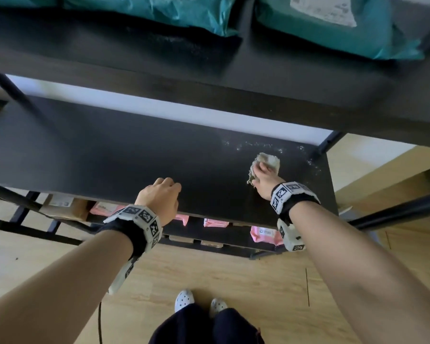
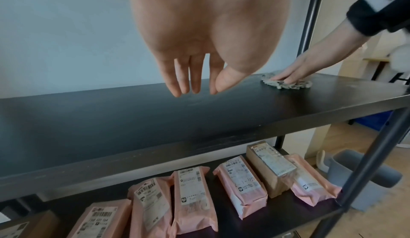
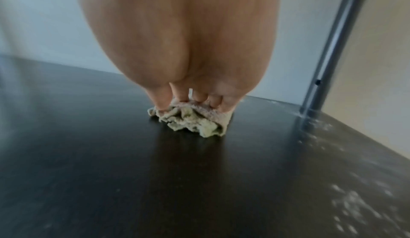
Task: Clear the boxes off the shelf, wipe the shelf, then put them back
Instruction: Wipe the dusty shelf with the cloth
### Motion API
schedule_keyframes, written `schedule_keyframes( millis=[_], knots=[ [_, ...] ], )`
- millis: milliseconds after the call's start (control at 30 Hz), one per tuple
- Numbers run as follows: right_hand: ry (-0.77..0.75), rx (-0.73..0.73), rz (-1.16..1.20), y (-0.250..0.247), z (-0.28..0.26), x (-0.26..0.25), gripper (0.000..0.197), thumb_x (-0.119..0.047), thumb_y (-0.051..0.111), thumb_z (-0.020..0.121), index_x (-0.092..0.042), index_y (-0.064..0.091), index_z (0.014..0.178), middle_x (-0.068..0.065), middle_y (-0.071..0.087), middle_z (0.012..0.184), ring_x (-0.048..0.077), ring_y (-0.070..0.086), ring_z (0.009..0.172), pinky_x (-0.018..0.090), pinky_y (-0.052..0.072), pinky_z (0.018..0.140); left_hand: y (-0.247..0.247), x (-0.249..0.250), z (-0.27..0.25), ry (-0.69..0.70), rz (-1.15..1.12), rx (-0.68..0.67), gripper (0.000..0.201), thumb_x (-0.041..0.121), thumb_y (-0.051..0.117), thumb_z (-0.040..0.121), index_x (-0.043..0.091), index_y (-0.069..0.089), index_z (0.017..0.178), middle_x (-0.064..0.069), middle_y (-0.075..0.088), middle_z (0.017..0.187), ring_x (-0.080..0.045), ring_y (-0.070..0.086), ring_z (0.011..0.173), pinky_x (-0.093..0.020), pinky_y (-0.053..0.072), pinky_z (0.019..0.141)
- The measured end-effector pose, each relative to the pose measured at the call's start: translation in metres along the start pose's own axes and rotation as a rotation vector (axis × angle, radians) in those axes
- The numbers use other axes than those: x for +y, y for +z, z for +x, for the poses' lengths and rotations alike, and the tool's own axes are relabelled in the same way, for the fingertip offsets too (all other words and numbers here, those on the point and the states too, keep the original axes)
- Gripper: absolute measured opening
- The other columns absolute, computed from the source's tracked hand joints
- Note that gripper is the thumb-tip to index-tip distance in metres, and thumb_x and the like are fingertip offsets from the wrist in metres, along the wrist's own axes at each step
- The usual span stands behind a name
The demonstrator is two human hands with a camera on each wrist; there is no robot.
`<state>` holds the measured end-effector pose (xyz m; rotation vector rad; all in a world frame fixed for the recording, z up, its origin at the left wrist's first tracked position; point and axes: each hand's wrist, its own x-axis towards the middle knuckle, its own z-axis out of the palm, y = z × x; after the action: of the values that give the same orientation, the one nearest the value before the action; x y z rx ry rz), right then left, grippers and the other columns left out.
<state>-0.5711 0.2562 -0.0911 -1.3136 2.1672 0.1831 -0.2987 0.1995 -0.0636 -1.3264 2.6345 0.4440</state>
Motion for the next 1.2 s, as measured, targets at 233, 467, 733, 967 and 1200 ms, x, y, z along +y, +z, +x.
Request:
schedule_keyframes(
  millis=[233, 467, 733, 967, 1200],
  knots=[
    [-0.254, -0.062, -0.075, 0.016, 0.002, -0.091, 0.057, -0.021, 0.028, 0.103, -0.012, 0.003, 0.153, 0.008, -0.007, 0.161, 0.025, -0.006, 0.149, 0.032, 0.001, 0.118, 0.000, 0.012, 0.024, 0.021, -0.021, -0.012, 0.030, 0.018, 0.042, 0.094, 0.015, 0.054, 0.121, 0.001, 0.052, 0.125, -0.018, 0.046, 0.119, -0.034, 0.049, 0.086],
    [-0.191, 0.061, -0.032, -0.012, 0.054, -0.059, 0.059, -0.026, 0.035, 0.101, -0.015, 0.008, 0.153, 0.008, -0.001, 0.162, 0.028, 0.000, 0.149, 0.034, 0.003, 0.120, 0.006, 0.010, 0.043, 0.000, -0.018, -0.012, 0.033, 0.019, 0.040, 0.094, 0.017, 0.055, 0.123, 0.001, 0.053, 0.128, -0.019, 0.046, 0.120, -0.037, 0.049, 0.087],
    [-0.119, 0.041, -0.032, -0.013, 0.053, -0.058, 0.063, -0.036, 0.030, 0.102, -0.012, 0.002, 0.153, 0.008, -0.007, 0.161, 0.028, -0.004, 0.149, 0.034, -0.001, 0.120, -0.001, 0.015, 0.061, -0.022, -0.006, -0.050, 0.034, 0.019, 0.040, 0.094, 0.017, 0.053, 0.126, 0.000, 0.050, 0.132, -0.020, 0.043, 0.124, -0.040, 0.047, 0.092],
    [-0.355, 0.096, -0.135, -0.006, 0.096, -0.093, 0.050, -0.030, 0.034, 0.100, -0.018, 0.028, 0.148, 0.009, 0.007, 0.160, 0.032, 0.002, 0.148, 0.038, 0.003, 0.120, 0.003, 0.018, 0.083, -0.012, 0.008, 0.008, 0.032, 0.018, 0.041, 0.094, 0.017, 0.054, 0.123, -0.002, 0.051, 0.131, -0.022, 0.043, 0.125, -0.042, 0.045, 0.096],
    [0.046, 0.158, 0.062, -0.020, 0.102, -0.030, 0.069, -0.044, 0.035, 0.097, -0.020, 0.002, 0.153, 0.000, -0.004, 0.162, 0.028, -0.003, 0.149, 0.041, 0.004, 0.120, 0.004, 0.000, 0.078, -0.029, -0.019, -0.002, 0.033, 0.018, 0.042, 0.093, 0.015, 0.055, 0.123, -0.005, 0.052, 0.131, -0.024, 0.046, 0.123, -0.044, 0.046, 0.096]
  ],
)
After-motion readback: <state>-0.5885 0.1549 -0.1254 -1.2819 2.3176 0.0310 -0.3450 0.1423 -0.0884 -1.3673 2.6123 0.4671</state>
